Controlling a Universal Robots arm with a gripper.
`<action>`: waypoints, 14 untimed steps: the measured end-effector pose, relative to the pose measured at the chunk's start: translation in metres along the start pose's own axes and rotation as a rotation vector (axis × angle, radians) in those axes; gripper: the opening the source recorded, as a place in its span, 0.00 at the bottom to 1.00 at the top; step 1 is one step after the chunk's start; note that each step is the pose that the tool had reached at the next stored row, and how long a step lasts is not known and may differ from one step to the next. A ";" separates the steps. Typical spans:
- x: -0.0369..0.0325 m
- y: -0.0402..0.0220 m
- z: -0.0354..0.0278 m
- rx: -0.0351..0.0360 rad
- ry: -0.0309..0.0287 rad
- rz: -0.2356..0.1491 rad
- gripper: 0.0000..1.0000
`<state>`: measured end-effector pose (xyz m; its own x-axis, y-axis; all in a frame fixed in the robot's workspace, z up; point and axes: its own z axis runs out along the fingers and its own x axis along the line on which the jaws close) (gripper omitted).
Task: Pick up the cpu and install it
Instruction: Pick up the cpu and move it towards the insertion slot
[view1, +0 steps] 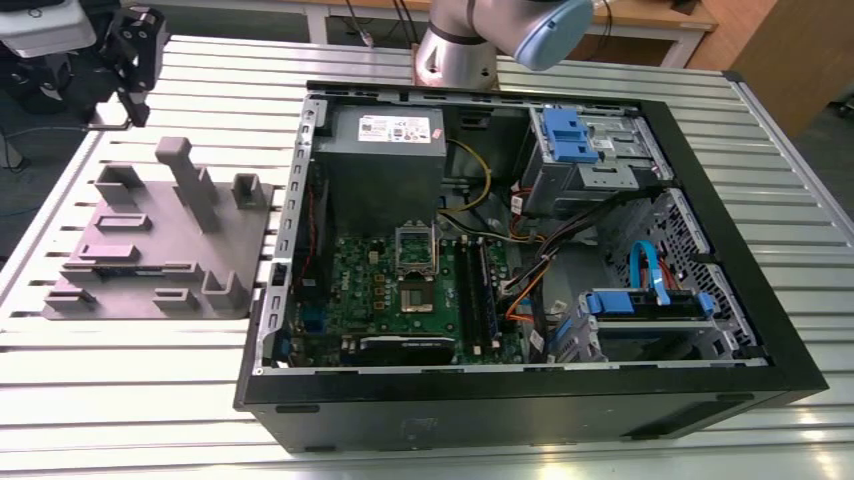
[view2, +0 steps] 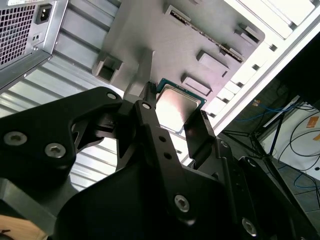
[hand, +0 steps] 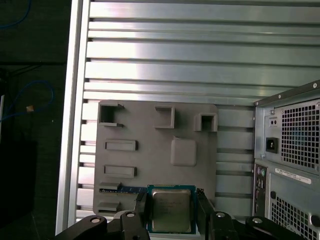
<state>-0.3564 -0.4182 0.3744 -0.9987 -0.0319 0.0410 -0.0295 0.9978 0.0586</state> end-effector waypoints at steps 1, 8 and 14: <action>-0.0002 -0.0002 0.0000 0.0001 0.0001 0.000 0.47; -0.0001 -0.0056 -0.0003 0.0001 0.0001 0.000 0.47; -0.0006 -0.0116 -0.0005 0.0001 -0.0001 0.001 0.47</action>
<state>-0.3555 -0.4298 0.3742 -0.9987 -0.0306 0.0410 -0.0281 0.9979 0.0585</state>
